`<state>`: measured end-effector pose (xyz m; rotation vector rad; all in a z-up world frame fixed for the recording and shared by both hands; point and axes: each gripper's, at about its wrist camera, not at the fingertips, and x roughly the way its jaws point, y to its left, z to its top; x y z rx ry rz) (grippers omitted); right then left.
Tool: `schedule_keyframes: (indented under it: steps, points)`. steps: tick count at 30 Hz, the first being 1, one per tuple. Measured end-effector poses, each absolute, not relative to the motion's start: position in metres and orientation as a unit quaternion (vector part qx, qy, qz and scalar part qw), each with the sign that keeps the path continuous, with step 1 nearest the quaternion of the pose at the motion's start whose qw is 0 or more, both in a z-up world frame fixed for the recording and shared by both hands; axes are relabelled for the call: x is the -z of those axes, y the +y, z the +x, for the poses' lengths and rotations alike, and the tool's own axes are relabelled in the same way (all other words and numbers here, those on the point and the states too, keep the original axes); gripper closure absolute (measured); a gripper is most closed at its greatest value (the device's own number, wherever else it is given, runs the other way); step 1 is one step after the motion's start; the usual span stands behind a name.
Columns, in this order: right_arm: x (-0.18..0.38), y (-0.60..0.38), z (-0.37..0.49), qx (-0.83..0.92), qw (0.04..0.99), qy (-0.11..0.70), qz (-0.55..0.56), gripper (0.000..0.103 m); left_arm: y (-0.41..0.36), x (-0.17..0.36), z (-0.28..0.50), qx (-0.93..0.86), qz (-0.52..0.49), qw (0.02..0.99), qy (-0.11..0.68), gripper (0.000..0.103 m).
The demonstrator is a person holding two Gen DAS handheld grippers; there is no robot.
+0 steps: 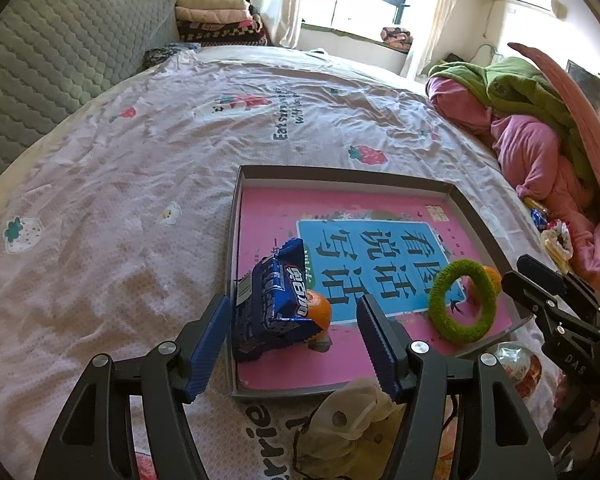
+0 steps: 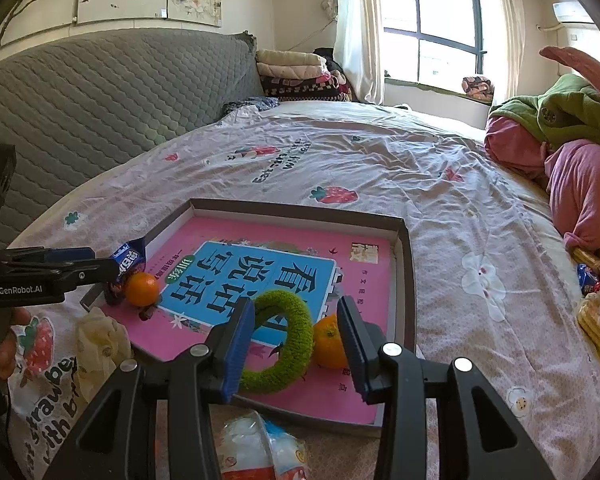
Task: Organize objects
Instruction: 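Lower the packet onto the book and open the left tool while the right tool releases the ring, then pull both open tools back from the tray toward the white bag and egg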
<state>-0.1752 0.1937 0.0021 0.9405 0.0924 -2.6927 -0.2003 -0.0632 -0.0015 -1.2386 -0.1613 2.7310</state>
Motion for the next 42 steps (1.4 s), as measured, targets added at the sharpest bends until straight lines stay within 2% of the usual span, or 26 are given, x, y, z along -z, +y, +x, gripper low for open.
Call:
schedule_keyframes:
  steps: [42]
  points:
    - [-0.025, 0.182, -0.146, 0.936, 0.178, 0.023, 0.303, 0.059, -0.049, -0.022, -0.165, -0.925, -0.373, 0.070, -0.015, 0.036]
